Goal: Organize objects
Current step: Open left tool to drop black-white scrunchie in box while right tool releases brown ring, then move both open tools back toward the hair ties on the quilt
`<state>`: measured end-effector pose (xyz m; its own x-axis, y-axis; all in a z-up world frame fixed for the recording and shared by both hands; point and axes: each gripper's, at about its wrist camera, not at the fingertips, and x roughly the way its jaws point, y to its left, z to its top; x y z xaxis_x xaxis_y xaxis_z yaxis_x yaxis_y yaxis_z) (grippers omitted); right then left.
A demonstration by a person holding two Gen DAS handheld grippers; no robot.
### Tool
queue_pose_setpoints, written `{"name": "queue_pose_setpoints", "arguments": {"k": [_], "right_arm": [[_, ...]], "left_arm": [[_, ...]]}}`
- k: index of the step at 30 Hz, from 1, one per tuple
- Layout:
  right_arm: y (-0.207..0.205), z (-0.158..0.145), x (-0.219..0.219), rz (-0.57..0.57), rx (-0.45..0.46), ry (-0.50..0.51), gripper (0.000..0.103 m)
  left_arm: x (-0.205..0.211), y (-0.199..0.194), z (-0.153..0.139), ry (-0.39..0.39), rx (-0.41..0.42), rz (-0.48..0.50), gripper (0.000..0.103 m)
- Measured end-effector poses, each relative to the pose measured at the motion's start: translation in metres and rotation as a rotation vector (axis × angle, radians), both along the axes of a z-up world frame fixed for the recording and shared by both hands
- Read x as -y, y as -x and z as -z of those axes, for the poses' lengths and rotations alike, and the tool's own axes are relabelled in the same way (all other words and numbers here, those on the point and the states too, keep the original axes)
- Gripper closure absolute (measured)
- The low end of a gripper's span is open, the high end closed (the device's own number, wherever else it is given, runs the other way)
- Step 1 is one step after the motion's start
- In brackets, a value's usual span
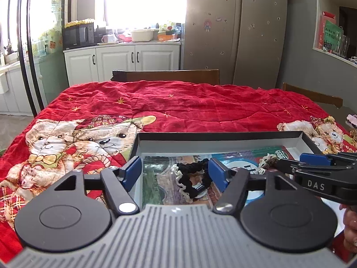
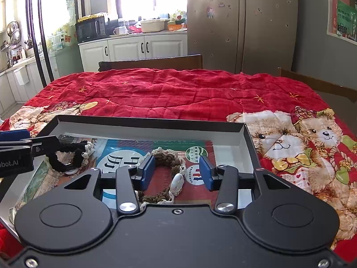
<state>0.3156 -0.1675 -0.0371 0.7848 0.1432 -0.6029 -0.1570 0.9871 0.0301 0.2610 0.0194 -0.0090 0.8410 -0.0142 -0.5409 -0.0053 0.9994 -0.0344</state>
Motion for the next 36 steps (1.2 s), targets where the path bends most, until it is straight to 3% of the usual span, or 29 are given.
{"name": "queue_pose_setpoints", "arguments": {"k": [7,36], "right_arm": [[0.017,-0.014,-0.002,-0.025,0.011,0.016,0.06],[0.123,-0.052,0.005,-0.103,0.073,0.057,0.056]], "left_arm": [[0.0,0.015,-0.012,-0.028,0.025,-0.009,0.018],[0.0,0.117,-0.046,-0.119,0.094,0.039,0.011]]}}
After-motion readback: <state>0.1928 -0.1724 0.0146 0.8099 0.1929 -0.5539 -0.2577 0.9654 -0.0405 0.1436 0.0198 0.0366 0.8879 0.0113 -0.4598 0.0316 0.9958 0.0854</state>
